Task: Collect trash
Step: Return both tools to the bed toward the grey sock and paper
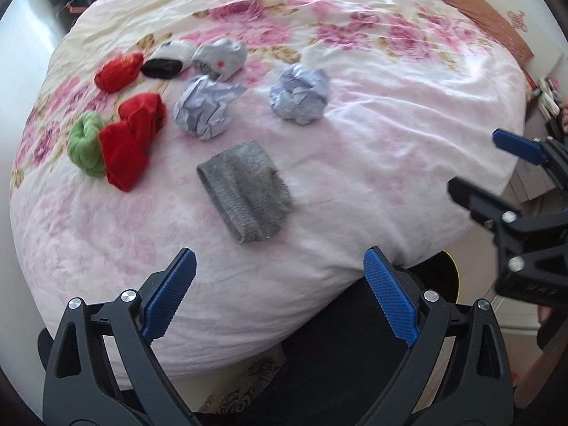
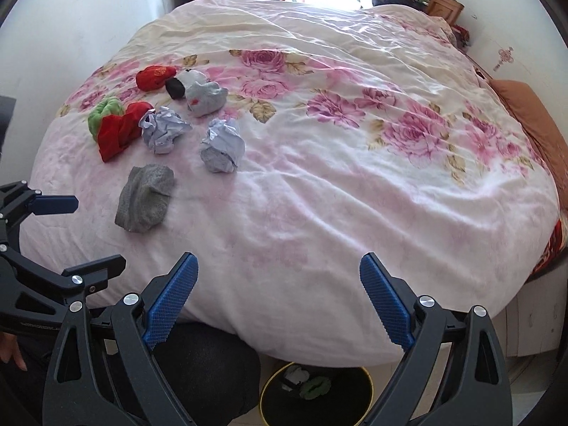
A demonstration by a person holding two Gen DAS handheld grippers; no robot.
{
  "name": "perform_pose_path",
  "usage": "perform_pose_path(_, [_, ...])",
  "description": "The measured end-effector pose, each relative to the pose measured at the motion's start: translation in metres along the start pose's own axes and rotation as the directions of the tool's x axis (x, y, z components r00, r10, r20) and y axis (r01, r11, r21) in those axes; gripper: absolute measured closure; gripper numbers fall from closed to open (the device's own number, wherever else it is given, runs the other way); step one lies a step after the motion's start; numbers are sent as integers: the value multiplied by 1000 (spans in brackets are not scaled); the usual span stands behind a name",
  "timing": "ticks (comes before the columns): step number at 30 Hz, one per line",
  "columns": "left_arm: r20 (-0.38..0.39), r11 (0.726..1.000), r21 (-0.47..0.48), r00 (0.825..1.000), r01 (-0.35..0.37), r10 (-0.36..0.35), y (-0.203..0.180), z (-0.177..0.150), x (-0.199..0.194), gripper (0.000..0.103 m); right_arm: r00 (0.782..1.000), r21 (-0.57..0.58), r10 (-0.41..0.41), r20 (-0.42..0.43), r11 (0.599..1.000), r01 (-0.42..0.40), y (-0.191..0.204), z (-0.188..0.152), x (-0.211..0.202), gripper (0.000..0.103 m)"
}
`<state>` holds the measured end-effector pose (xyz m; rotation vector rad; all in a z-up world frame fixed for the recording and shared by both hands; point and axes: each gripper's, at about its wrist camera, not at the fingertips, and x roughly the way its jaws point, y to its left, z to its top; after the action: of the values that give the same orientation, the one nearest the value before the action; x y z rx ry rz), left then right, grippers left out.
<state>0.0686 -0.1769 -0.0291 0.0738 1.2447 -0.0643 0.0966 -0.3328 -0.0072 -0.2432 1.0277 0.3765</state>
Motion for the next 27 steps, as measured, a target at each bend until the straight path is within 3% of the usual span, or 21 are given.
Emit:
perform_pose_path(10, [-36, 990, -142, 999, -13, 8, 28, 11, 20, 10, 1000, -79, 25, 3, 997, -25, 6, 24, 15, 15])
perform_pose_path(17, [-81, 984, -179, 997, 1, -16, 27, 18, 43, 10, 999, -130, 40, -10, 991, -41, 10, 38, 29, 15])
perform_pose_path(23, [-86, 978, -185, 993, -98, 83, 28, 34, 75, 9, 998, -207, 56, -39, 976, -62, 18, 52, 53, 14])
perform_pose_path(24, [-89, 975, -192, 991, -112, 96, 31, 37, 83, 5, 997, -213, 64, -44, 974, -72, 19, 56, 58, 14])
perform_pose_path(27, [-65, 978, -189, 995, -84, 73, 41, 43, 102, 6, 993, -222, 102, -59, 968, -113, 24, 66, 71, 13])
